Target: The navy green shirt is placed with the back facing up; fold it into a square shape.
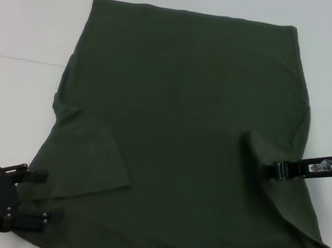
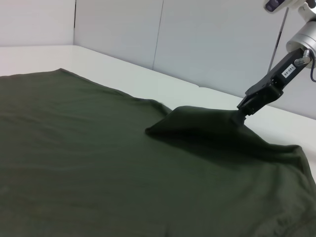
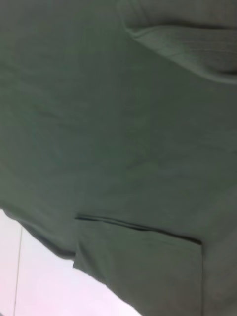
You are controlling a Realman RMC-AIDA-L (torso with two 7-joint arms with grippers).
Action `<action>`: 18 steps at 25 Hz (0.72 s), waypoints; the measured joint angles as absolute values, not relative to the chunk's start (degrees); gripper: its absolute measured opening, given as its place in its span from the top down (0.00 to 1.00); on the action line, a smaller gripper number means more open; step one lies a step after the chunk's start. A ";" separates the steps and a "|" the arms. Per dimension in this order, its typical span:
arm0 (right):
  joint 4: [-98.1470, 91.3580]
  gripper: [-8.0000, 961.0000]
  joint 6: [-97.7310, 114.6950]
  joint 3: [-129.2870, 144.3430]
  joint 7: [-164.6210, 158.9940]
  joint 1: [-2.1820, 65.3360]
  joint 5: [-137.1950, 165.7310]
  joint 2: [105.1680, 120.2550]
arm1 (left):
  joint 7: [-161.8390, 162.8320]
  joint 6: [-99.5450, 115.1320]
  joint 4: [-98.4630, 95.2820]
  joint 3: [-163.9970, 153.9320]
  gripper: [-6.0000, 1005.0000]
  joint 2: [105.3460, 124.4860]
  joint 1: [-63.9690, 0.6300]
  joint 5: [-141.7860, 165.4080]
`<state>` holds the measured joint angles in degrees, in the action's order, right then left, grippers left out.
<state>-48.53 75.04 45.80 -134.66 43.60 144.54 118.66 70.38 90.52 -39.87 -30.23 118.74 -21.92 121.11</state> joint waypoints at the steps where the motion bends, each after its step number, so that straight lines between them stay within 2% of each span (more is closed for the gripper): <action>1: -48.60 0.93 75.00 45.80 -134.66 43.61 144.43 118.75 | 70.39 90.51 -39.86 -30.23 0.11 118.73 -21.89 121.11; 5: -48.64 0.92 75.14 45.62 -134.70 43.67 142.62 118.63 | 70.40 90.50 -39.77 -30.23 0.11 118.74 -21.88 121.11; 15: -48.34 0.91 75.68 42.87 -134.44 41.64 134.79 116.72 | 70.40 90.41 -39.10 -30.23 0.11 118.74 -21.88 121.24; 18: -48.35 0.73 76.39 42.85 -133.78 41.00 132.57 115.99 | 70.97 90.65 -39.10 -30.24 0.12 118.72 -21.88 121.18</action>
<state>-48.35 76.39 42.85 -133.79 41.00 132.57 115.99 70.97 90.65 -39.10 -30.24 118.72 -21.88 121.18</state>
